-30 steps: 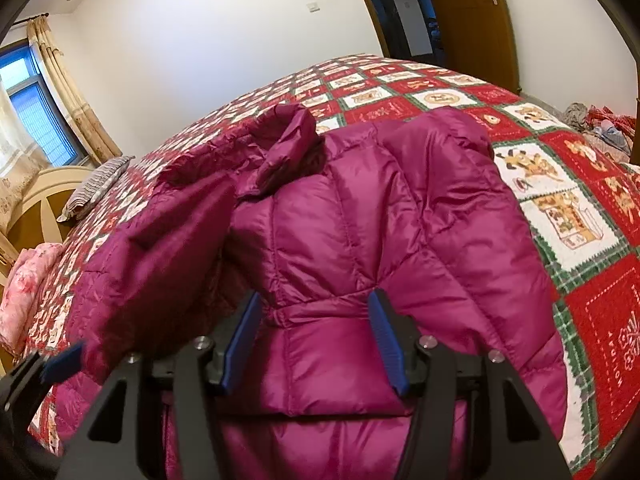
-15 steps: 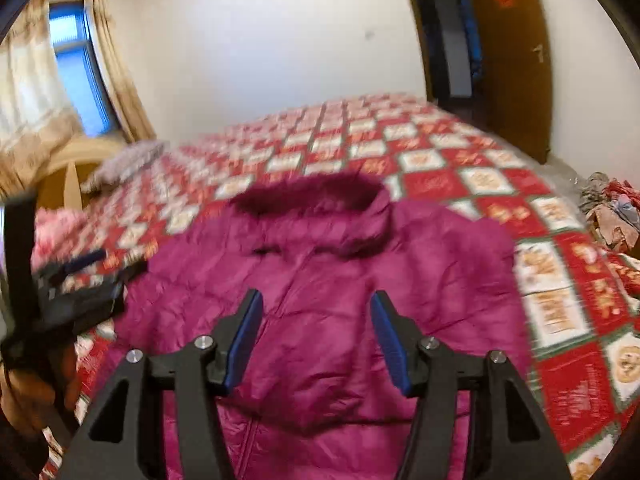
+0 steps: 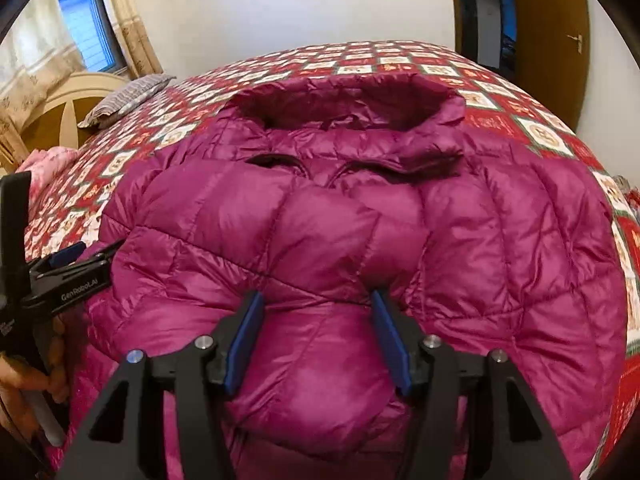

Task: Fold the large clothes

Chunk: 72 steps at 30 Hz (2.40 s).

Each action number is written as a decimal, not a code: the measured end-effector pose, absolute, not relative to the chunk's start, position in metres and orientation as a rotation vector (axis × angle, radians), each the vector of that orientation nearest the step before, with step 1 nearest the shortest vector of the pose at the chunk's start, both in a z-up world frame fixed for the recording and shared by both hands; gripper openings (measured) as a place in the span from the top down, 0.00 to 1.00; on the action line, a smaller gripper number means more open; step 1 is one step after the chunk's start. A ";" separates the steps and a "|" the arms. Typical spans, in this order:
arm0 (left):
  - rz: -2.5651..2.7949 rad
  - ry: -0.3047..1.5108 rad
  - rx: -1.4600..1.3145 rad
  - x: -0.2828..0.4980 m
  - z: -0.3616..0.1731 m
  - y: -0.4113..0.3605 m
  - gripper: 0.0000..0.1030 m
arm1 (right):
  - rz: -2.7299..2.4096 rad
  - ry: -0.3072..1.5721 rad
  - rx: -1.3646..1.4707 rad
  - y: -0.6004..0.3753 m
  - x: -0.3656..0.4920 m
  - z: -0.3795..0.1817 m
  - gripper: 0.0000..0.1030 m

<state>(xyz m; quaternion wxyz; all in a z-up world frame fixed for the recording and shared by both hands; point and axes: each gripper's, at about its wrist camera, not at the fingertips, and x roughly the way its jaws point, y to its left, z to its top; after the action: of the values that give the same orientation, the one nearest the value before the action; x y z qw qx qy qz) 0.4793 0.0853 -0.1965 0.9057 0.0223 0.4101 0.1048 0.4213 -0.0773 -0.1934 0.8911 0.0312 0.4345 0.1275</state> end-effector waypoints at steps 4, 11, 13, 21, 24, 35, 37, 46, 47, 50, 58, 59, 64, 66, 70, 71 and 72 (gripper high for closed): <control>0.161 0.854 0.004 0.479 -0.188 0.092 0.09 | 0.298 0.914 0.039 -0.081 0.417 -0.188 0.41; -0.047 0.667 -0.042 0.495 -0.108 0.078 0.09 | 0.249 0.746 0.207 -0.138 0.429 -0.127 0.09; -0.109 0.736 -0.040 0.532 -0.104 0.060 0.09 | 0.194 0.741 0.275 -0.151 0.452 -0.118 0.09; -0.190 0.939 -0.059 0.617 -0.150 -0.002 0.09 | 0.116 0.919 0.209 -0.135 0.520 -0.154 0.20; -0.207 0.985 -0.135 0.625 -0.160 -0.007 0.23 | 0.148 1.003 0.187 -0.130 0.527 -0.169 0.65; -0.289 0.851 -0.163 0.593 -0.128 0.005 0.90 | 0.153 0.970 0.217 -0.153 0.490 -0.193 0.87; -0.215 0.891 -0.109 0.597 -0.146 0.007 0.90 | 0.146 0.967 0.247 -0.155 0.486 -0.194 0.86; -0.189 0.885 -0.236 0.598 -0.194 0.030 0.85 | 0.037 0.787 0.267 -0.162 0.450 -0.137 0.54; -0.177 0.875 -0.206 0.596 -0.193 0.025 0.85 | 0.010 0.737 0.276 -0.163 0.449 -0.125 0.52; -0.148 0.870 -0.125 0.593 -0.192 0.014 0.84 | -0.002 0.722 0.266 -0.144 0.479 -0.106 0.52; -0.183 0.899 -0.167 0.597 -0.188 0.027 0.83 | 0.089 1.082 0.304 -0.082 0.541 -0.179 0.61; -0.182 0.897 -0.185 0.592 -0.182 0.033 0.83 | 0.097 1.074 0.233 -0.075 0.533 -0.187 0.63; -0.212 0.850 -0.191 0.565 -0.140 0.047 0.59 | 0.121 0.953 0.012 -0.058 0.506 -0.191 0.63; -0.213 0.784 -0.198 0.558 -0.117 0.047 0.30 | 0.115 0.931 -0.021 -0.055 0.504 -0.192 0.61; -0.214 0.679 -0.199 0.577 -0.083 0.016 0.16 | 0.103 0.913 -0.069 -0.047 0.501 -0.192 0.59; -0.211 0.698 -0.187 0.588 -0.085 0.007 0.15 | 0.105 0.912 -0.064 -0.048 0.502 -0.192 0.59; -0.199 0.736 -0.152 0.603 -0.093 -0.010 0.15 | 0.110 0.911 -0.053 -0.050 0.503 -0.192 0.59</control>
<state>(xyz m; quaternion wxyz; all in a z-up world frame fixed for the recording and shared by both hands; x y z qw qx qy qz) 0.6034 -0.0100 -0.0931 0.9254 -0.0740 0.3589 -0.0971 0.5028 -0.0499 -0.1922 0.8962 -0.0258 0.4396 0.0532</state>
